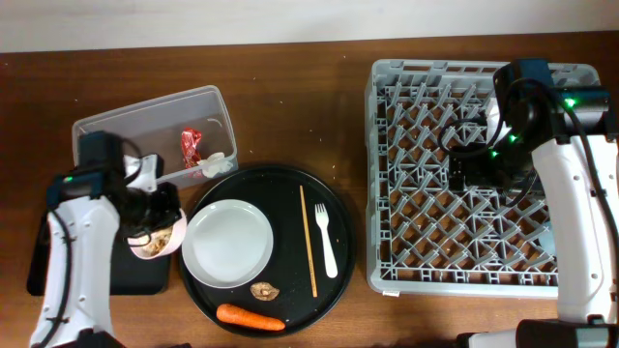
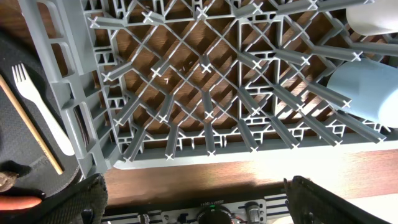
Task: Sort waste into correct bins and load items into the dishwasher rack
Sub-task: 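Lift the pink bowl with the left gripper toward the black tray, then tip the pink bowl over the black tray to dump rice and shells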
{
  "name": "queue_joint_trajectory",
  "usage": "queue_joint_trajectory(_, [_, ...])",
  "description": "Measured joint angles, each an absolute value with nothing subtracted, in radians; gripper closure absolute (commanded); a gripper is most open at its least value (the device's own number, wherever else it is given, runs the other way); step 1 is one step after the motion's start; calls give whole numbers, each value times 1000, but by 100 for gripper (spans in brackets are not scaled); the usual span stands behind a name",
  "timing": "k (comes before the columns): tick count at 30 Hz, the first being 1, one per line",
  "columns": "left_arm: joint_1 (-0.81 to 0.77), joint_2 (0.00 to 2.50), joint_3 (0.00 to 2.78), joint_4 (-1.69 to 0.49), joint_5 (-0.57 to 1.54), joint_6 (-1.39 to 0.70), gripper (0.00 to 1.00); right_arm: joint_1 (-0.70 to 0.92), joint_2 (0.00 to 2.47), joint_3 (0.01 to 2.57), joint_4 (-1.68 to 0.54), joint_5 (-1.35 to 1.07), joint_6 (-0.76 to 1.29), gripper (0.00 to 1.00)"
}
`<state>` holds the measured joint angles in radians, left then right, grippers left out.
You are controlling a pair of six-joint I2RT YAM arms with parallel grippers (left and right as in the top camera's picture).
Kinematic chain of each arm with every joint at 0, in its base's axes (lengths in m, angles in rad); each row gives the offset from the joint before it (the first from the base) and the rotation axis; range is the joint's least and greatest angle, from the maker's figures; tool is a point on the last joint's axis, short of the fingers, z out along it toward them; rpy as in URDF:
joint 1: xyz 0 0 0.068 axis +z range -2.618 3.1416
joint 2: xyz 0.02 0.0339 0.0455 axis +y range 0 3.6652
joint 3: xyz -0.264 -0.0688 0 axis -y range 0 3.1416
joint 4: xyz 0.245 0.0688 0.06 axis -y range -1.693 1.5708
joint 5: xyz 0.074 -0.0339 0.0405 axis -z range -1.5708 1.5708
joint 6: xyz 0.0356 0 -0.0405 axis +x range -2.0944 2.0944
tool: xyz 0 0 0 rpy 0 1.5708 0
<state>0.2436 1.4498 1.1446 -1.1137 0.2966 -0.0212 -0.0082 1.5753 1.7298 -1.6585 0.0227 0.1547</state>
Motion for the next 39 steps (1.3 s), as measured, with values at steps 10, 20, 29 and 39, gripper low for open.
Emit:
queue_joint_trajectory(10, [556, 1449, 1048, -1066, 668, 95, 100, -8, 1575, 1729, -1661, 23, 154, 5])
queue_joint_trajectory(20, [768, 1449, 967, -1057, 1050, 201, 99, -8, 1575, 1729, -1661, 23, 154, 5])
queue_joint_trajectory(29, [776, 1449, 921, -1023, 1191, 282, 100, -8, 1575, 1729, -1661, 23, 154, 5])
queue_joint_trajectory(39, [836, 1449, 921, -1007, 1217, 293, 100, -8, 1575, 1729, -1669, 23, 154, 5])
